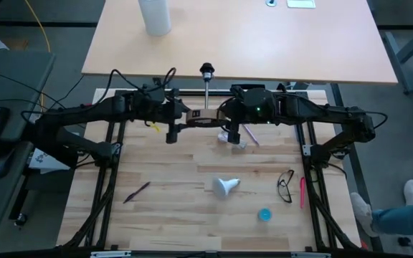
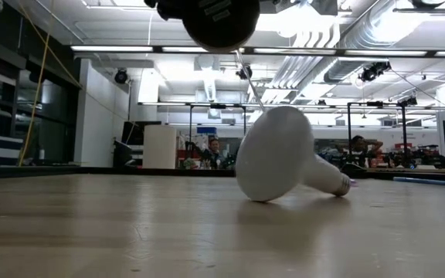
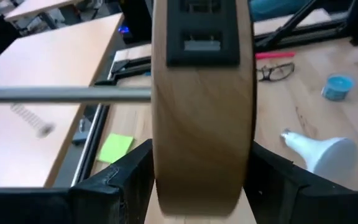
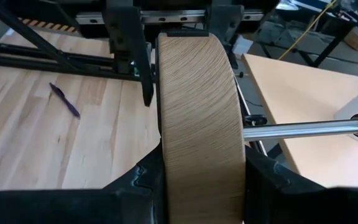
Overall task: Screw lightbulb
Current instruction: Insert the light bulb into the lamp
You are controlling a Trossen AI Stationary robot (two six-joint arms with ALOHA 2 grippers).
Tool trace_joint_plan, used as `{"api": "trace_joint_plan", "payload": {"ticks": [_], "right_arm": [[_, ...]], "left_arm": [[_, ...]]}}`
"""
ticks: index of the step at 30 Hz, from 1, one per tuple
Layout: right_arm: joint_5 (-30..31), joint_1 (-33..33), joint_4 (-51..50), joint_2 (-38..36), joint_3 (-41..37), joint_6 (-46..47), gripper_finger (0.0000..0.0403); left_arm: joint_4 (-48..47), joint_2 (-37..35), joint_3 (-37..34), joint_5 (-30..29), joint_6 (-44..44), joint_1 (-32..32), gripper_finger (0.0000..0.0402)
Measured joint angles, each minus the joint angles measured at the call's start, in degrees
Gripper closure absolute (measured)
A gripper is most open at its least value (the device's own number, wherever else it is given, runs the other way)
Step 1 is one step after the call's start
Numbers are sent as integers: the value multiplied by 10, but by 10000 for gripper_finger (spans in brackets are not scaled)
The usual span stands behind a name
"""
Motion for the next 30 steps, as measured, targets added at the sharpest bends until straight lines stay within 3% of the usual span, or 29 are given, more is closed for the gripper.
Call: {"api": "trace_joint_plan", "payload": {"ticks": [6, 11, 20, 26, 30], "right_arm": [[-4, 0, -1, 0, 0, -1, 275], [-8, 0, -2, 0, 0, 6, 275], [-8, 6, -1, 0, 0, 11, 273], [13, 8, -27, -16, 3, 57, 151], [45, 7, -77, -36, 1, 107, 126]], "left_arm": [[9, -1, 0, 11, -8, 0, 203], [10, -2, 0, -1, -12, 0, 284], [-4, -2, 1, -17, 5, 0, 286], [-122, -11, -3, -36, 86, 1, 286], [-183, -20, 0, -55, 117, 2, 286]]}}
